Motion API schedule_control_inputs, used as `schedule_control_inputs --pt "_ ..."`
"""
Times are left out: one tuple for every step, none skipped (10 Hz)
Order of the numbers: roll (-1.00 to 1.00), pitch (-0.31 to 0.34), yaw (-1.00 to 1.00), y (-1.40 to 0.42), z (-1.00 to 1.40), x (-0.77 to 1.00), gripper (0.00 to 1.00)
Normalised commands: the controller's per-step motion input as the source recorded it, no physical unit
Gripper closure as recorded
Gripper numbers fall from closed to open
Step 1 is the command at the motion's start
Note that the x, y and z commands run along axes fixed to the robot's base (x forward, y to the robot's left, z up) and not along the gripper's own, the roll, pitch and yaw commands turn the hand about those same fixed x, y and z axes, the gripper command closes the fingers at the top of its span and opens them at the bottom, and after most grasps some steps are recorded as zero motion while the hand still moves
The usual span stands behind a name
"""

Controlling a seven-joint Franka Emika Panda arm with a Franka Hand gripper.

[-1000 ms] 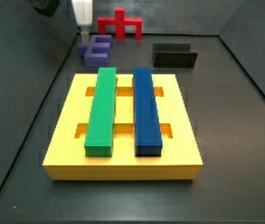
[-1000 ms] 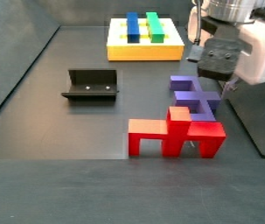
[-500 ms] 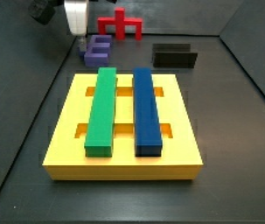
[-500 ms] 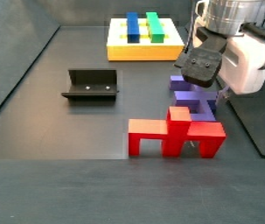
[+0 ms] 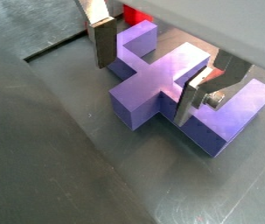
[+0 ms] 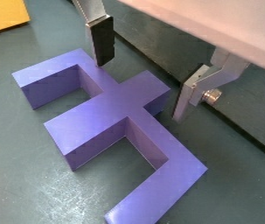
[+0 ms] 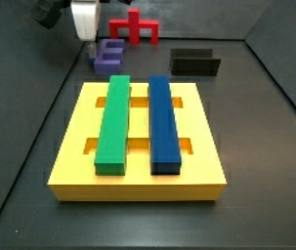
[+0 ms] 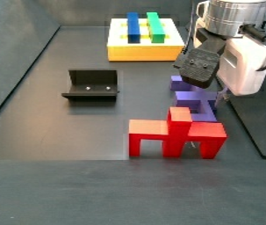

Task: Pick up the purple object. Move up. Place the purple object on the fixture. Regrasp the purple object. Move to above the board. Insert the purple object.
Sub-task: Pick up the purple object.

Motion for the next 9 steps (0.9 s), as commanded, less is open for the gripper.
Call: schedule_control_inputs --pt "-0.08 -0.004 -0.49 0.00 0.00 -0.16 0.00" --pt "-0.10 -0.024 -0.44 0.00 0.00 -0.15 0.00" --pt "-0.07 0.000 -0.31 0.00 0.16 -0.17 0.00" --pt "-0.07 -0.003 -0.22 0.00 0.04 -0.08 0.00" --pt "-0.05 -0.037 -0.06 0.00 -0.09 0.00 0.00" --pt "-0.01 -0.059 0.00 0.05 -0.28 0.00 0.00" --pt "0.00 -0.057 0.00 0.07 -0.32 0.00 0.00" --pt "-0.02 -0.054 0.00 0.04 -0.29 0.05 0.00" --pt "0.00 -0.047 0.00 0.04 -0.27 0.00 0.00"
